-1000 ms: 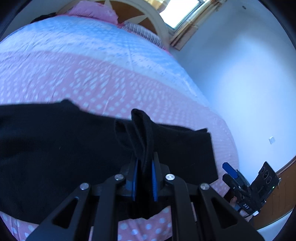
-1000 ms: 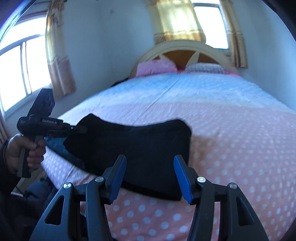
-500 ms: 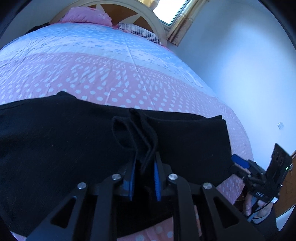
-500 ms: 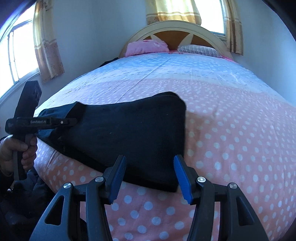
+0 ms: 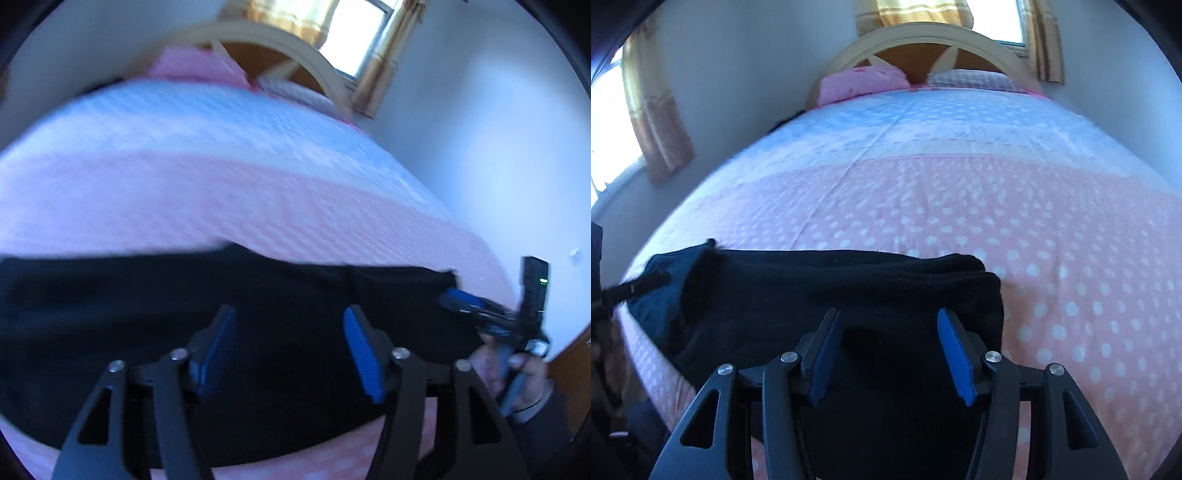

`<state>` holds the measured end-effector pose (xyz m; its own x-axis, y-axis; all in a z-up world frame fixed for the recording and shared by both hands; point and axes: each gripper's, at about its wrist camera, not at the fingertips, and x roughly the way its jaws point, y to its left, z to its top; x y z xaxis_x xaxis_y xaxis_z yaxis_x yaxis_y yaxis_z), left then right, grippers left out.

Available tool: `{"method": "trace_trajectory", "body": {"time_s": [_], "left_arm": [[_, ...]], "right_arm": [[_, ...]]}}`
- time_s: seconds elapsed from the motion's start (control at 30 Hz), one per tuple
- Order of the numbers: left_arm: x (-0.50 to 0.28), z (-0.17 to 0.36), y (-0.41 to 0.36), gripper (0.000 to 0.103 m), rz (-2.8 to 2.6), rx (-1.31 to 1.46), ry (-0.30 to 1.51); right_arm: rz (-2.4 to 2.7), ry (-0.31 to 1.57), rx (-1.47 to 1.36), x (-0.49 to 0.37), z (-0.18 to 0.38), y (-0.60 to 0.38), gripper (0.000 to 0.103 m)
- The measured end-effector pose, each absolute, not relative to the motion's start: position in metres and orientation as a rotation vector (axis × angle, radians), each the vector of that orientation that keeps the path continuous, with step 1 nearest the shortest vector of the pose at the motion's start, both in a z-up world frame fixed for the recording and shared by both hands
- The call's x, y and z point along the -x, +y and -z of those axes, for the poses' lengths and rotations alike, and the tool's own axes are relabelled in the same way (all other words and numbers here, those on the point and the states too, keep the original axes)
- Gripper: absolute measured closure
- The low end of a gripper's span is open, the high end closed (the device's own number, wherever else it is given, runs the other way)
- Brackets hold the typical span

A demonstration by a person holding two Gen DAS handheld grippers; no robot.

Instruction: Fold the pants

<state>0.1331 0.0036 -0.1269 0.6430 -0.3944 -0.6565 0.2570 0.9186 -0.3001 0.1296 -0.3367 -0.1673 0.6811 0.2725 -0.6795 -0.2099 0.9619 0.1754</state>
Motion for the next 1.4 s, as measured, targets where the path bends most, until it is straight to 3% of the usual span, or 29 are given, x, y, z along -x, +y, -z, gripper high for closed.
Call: {"method": "trace_trajectory", "body": {"time_s": [0.2, 0.4, 0.67, 0.9, 1.07, 1.1, 1.2, 1.4], "left_arm": [[-0.133, 0.132, 0.114, 0.038, 0.032, 0.071, 0.765], [-0.129, 0.159, 0.202, 0.038, -0.11, 0.198, 0.804], [-0.132, 0.176, 0.199, 0.038, 0.027, 0.301, 0.814], [-0.136, 0.18, 0.188, 0.039, 0.052, 0.265, 0.815], [-0.133, 0.18, 0.193, 0.048, 0.083, 0.307, 0.813], [-0.133, 0.18, 0.193, 0.053, 0.089, 0.312, 0.815], [-0.133, 0.18, 0.195, 0.08, 0.158, 0.384, 0.83], [-0.127, 0.164, 0.192, 0.081, 0.149, 0.426, 0.823]], "right_arm": [[-0.255, 0.715, 0.017, -0.111, 0.148, -0.305, 0.047], [-0.549, 0.638, 0.12, -0.075, 0.136, -0.221, 0.047], [-0.628, 0.782, 0.202, -0.074, 0.185, -0.17, 0.045], [-0.638, 0.74, 0.124, -0.062, 0.169, -0.189, 0.045], [-0.605, 0.645, 0.036, -0.056, 0.152, -0.211, 0.044], [-0.599, 0.64, 0.018, -0.057, 0.15, -0.214, 0.044], [-0.588, 0.629, -0.012, -0.061, 0.148, -0.219, 0.044], [-0.544, 0.611, -0.001, -0.06, 0.142, -0.226, 0.043]]}}
